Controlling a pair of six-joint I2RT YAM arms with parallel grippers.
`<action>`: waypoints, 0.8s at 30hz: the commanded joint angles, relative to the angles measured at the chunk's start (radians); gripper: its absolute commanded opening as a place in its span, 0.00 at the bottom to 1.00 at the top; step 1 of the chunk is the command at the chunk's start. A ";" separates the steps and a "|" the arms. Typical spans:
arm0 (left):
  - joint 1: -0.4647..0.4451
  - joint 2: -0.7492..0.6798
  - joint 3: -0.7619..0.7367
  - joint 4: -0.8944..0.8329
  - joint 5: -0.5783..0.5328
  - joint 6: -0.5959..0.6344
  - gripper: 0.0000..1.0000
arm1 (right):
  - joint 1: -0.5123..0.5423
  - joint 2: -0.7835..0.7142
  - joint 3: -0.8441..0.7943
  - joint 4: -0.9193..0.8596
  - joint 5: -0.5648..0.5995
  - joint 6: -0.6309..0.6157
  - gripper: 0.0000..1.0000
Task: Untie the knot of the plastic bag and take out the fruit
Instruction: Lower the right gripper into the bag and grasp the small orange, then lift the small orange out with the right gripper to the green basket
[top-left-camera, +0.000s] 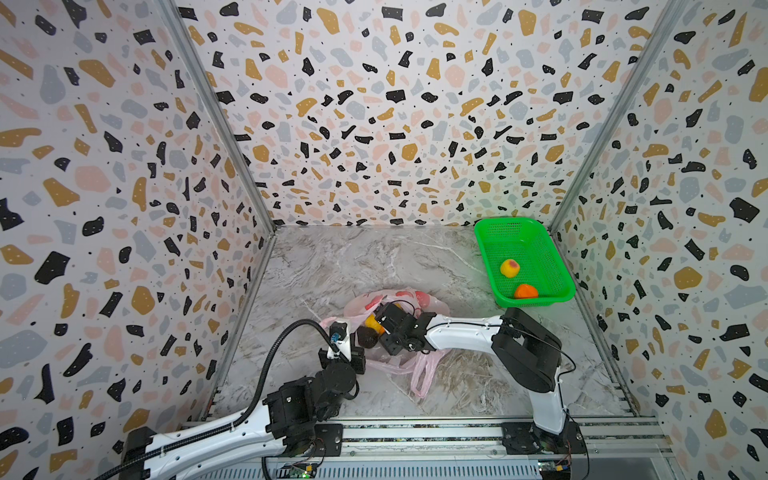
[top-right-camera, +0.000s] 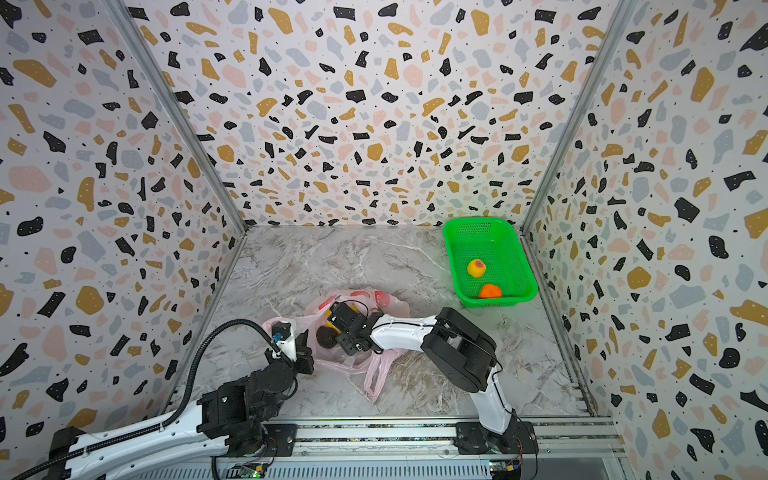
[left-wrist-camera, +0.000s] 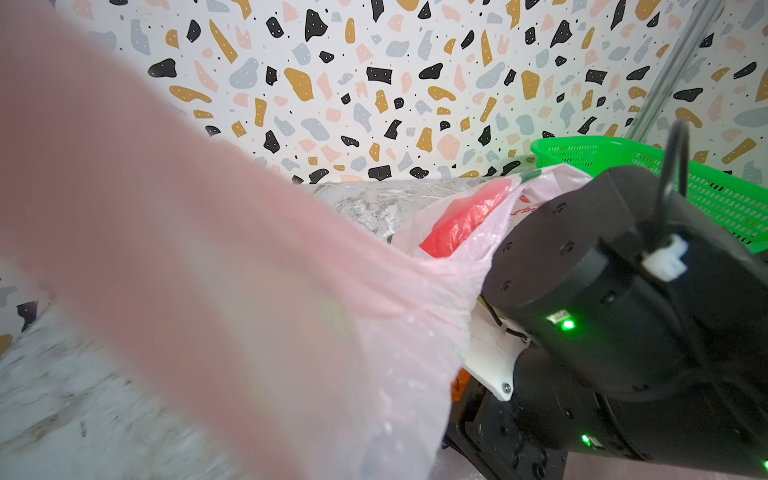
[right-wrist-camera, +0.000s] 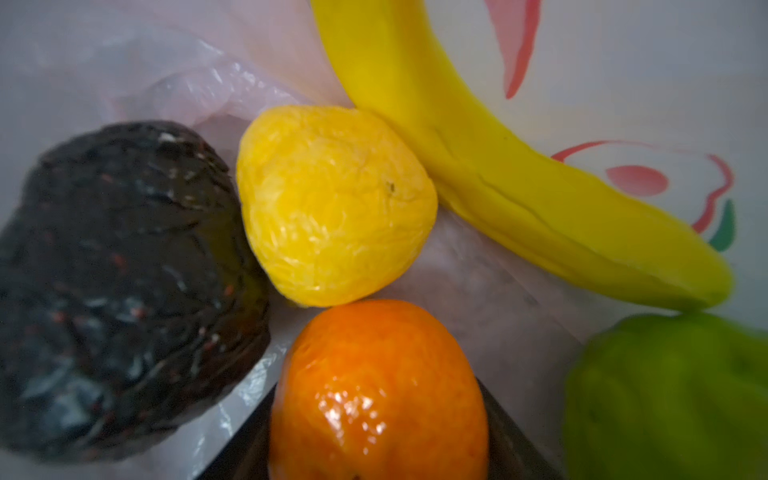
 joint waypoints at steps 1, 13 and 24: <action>-0.004 -0.001 -0.009 0.003 -0.013 -0.008 0.00 | 0.003 -0.093 -0.017 -0.013 0.004 -0.002 0.56; -0.005 -0.001 -0.008 0.006 -0.021 -0.005 0.00 | 0.093 -0.311 -0.112 -0.102 -0.054 0.027 0.56; -0.005 0.012 -0.008 0.010 -0.022 -0.003 0.00 | 0.113 -0.537 -0.083 -0.209 -0.032 0.065 0.56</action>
